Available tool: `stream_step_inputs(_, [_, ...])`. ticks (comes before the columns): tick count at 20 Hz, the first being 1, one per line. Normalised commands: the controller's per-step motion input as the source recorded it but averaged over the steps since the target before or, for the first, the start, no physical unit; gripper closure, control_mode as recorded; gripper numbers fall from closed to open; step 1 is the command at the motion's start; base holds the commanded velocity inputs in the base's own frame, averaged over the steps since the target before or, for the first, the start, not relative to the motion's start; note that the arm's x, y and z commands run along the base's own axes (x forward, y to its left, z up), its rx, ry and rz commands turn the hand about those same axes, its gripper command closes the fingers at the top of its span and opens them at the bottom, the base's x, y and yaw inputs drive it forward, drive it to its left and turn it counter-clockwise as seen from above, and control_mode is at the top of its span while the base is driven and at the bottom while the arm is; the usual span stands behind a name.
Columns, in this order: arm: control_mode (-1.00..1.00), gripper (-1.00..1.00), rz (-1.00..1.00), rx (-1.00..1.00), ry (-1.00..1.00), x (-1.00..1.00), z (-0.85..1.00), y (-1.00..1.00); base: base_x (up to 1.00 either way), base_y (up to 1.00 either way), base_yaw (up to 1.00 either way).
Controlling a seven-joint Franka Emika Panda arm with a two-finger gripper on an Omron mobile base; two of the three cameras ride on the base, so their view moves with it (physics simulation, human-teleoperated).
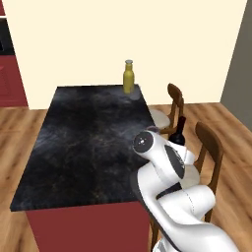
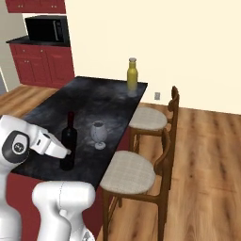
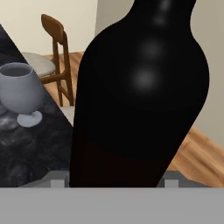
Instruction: There is a wine glass and glass cup on the dining counter. Place the wine bottle next to the wine glass and the juice bottle next to the glass cup.
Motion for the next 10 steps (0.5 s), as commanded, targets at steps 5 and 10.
stream_step_inputs(5, [1.00, 1.00, 0.00, 0.00, 0.00, 0.00, 0.00, 0.00, 0.00, 0.00, 0.00])
stream_step_inputs(10, [1.00, 1.00, 0.00, 0.00, 0.00, 0.00, 0.00, 0.00, 0.00, 0.00, 0.00])
